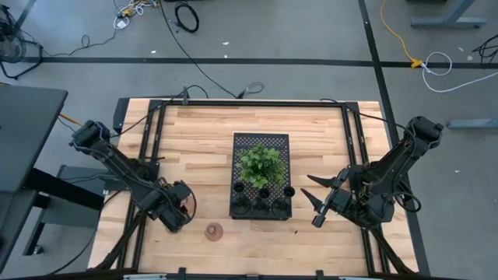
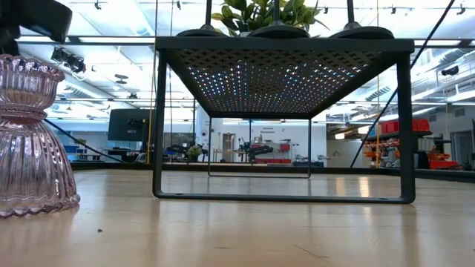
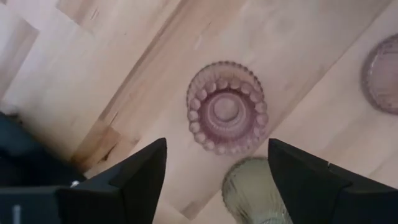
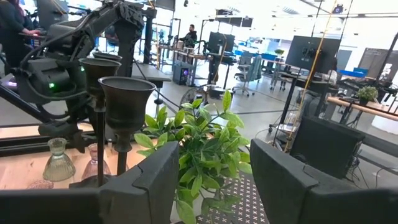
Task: Pick & Place candle stick holders
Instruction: Put the left pink glass candle holder on the shelf
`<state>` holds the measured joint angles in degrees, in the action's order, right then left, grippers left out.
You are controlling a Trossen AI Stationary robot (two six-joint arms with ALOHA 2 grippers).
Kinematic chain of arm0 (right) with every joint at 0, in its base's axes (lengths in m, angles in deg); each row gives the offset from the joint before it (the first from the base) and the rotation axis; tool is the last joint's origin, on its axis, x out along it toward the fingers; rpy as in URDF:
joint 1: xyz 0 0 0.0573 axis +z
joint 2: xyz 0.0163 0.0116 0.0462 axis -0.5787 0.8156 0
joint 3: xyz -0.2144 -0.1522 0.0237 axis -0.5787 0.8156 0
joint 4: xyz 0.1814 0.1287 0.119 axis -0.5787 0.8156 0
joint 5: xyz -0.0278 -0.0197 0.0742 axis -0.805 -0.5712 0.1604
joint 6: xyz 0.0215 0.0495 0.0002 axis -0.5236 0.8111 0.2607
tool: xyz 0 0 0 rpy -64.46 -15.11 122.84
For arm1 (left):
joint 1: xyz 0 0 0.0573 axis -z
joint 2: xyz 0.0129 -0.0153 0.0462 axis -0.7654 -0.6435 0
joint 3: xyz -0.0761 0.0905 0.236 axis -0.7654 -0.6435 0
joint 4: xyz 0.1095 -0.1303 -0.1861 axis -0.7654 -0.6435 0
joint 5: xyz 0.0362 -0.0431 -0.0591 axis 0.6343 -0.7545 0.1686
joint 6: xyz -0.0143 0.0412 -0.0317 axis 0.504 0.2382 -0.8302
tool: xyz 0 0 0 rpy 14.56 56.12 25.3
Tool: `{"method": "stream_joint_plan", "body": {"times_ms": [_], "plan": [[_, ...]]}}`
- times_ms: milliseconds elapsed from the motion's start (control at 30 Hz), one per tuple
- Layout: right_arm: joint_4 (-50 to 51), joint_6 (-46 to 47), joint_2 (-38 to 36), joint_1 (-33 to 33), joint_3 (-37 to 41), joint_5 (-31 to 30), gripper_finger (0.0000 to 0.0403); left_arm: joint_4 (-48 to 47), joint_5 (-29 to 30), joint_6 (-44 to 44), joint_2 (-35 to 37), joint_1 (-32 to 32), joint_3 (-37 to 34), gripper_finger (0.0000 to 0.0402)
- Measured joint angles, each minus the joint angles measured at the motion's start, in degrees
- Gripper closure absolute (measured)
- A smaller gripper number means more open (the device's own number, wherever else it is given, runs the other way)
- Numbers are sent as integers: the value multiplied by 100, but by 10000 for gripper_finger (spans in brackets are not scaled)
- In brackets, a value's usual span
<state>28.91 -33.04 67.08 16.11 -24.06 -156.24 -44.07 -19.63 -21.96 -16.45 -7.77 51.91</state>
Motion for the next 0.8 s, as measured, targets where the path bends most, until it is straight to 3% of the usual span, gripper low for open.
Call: {"method": "stream_joint_plan", "body": {"times_ms": [167,333,567,700,800], "plan": [[1,1,0,0,-1,-1,202,578,444,-55,0,58,-278,111],[8,0,0,0,0,-2,202,1275,428,-80,0,86,-748,110],[26,0,0,-2,0,-2,202,1403,717,-99,0,122,-1033,111],[26,0,0,-4,0,-2,202,1409,813,-75,0,147,-1045,132],[26,-2,0,-5,0,-3,202,1454,951,-71,0,150,-1045,171]]}}
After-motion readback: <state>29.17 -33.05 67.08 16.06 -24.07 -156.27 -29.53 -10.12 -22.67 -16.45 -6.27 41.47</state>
